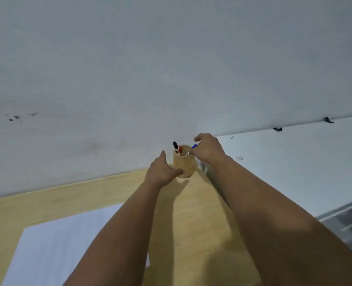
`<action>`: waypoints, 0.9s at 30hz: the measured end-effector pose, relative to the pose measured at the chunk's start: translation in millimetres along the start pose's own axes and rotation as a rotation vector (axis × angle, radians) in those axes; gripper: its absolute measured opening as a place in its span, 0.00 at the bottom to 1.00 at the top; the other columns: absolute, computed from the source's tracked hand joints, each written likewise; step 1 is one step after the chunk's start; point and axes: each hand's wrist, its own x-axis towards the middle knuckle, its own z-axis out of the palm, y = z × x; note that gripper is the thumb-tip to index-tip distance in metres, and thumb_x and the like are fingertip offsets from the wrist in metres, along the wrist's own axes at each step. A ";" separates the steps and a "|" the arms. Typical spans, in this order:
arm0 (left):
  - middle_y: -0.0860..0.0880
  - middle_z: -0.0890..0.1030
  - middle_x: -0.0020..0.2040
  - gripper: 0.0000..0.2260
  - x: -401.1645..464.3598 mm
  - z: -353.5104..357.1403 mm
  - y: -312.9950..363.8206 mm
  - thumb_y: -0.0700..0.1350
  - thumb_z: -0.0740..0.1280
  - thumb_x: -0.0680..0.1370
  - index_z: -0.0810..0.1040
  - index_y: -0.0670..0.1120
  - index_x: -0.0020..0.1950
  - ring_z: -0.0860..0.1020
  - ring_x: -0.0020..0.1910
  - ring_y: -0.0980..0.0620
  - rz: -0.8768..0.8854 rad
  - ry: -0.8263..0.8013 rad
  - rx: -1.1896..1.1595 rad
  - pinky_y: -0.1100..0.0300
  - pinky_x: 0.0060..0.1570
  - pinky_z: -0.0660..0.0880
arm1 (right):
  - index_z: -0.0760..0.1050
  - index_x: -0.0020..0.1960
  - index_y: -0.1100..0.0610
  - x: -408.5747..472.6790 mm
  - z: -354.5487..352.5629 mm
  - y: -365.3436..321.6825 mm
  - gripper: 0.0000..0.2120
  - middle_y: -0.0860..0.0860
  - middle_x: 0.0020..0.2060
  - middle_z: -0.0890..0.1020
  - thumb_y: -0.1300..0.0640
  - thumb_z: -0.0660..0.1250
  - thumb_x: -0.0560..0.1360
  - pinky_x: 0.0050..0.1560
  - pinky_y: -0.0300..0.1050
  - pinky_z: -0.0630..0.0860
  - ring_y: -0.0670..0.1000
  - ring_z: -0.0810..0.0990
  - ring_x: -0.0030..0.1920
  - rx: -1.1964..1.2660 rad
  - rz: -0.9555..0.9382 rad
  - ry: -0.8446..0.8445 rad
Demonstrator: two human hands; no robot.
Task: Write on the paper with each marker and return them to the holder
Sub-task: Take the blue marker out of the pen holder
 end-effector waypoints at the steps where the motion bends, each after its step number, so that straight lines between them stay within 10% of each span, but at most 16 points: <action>1: 0.45 0.69 0.77 0.48 6.1 5.6 -0.5 0.53 0.77 0.72 0.53 0.44 0.84 0.67 0.77 0.44 -0.012 0.014 -0.057 0.58 0.58 0.68 | 0.77 0.75 0.58 5.7 5.8 3.5 0.29 0.54 0.69 0.82 0.54 0.78 0.76 0.65 0.49 0.77 0.57 0.81 0.68 0.037 0.012 0.004; 7: 0.51 0.74 0.74 0.46 28.6 32.8 -6.5 0.54 0.79 0.67 0.62 0.51 0.81 0.76 0.70 0.48 -0.010 0.062 -0.250 0.50 0.65 0.75 | 0.86 0.58 0.57 29.1 28.1 22.3 0.12 0.51 0.51 0.85 0.64 0.75 0.75 0.44 0.40 0.74 0.52 0.81 0.49 0.179 0.057 0.079; 13: 0.58 0.83 0.57 0.27 28.0 42.9 -6.0 0.54 0.76 0.69 0.75 0.58 0.68 0.81 0.52 0.55 0.054 0.146 -0.213 0.61 0.41 0.73 | 0.82 0.37 0.51 24.4 32.2 26.2 0.12 0.50 0.38 0.86 0.66 0.77 0.72 0.45 0.44 0.78 0.52 0.83 0.42 0.275 0.099 0.130; 19: 0.48 0.74 0.76 0.38 3.5 10.2 2.5 0.53 0.75 0.74 0.63 0.49 0.81 0.73 0.72 0.46 0.037 0.152 -0.043 0.51 0.64 0.74 | 0.85 0.45 0.56 5.2 -13.7 -1.5 0.04 0.45 0.36 0.84 0.58 0.79 0.76 0.41 0.37 0.73 0.44 0.80 0.39 0.467 0.001 0.296; 27: 0.48 0.81 0.67 0.19 -67.6 -87.6 17.0 0.56 0.64 0.82 0.77 0.49 0.70 0.78 0.65 0.46 0.080 0.281 -0.022 0.49 0.64 0.74 | 0.85 0.64 0.56 -51.7 -62.0 -88.4 0.11 0.58 0.40 0.82 0.55 0.72 0.84 0.46 0.41 0.80 0.50 0.84 0.36 0.677 -0.261 0.327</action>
